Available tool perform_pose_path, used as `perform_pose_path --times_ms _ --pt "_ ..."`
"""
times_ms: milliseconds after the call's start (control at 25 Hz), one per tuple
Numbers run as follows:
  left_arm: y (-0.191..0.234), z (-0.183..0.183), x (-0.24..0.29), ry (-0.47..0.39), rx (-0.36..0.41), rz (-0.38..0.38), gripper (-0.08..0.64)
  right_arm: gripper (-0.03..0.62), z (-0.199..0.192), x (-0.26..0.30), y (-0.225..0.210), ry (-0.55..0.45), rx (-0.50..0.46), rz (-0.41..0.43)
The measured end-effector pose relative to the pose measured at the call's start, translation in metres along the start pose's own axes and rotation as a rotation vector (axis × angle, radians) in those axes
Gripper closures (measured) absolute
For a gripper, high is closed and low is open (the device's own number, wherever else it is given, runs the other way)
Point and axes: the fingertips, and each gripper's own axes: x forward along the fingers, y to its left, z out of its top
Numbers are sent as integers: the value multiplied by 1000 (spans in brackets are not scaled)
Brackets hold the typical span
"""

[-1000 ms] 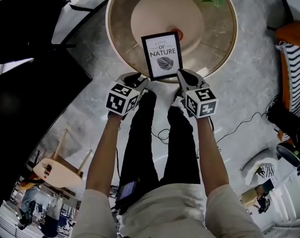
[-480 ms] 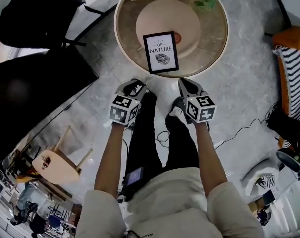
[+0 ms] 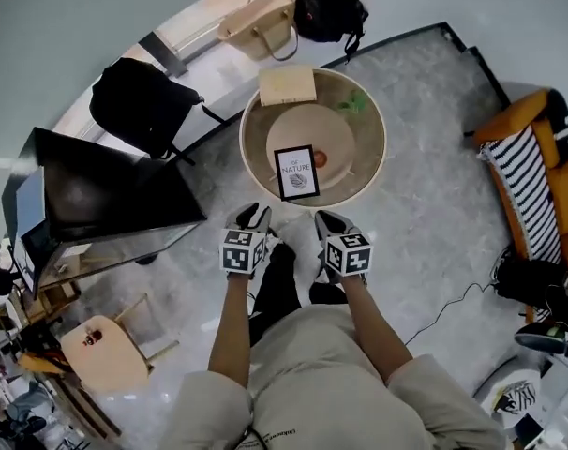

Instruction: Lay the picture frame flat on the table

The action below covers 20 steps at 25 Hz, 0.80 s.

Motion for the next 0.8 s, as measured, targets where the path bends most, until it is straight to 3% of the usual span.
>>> perform_pose_path --times_ms 200,320,440,800 --pt "-61 23 -50 -117 60 18 437 557 3 -50 32 -15 -131 53" --pt "-72 16 -65 -180 37 48 437 557 12 -71 31 -59 -157 50" --pt "-80 -8 -73 -181 -9 62 437 557 13 -91 30 -95 -165 46" --pt "-111 -33 -82 -183 48 66 437 557 -16 -115 26 -117 -175 57"
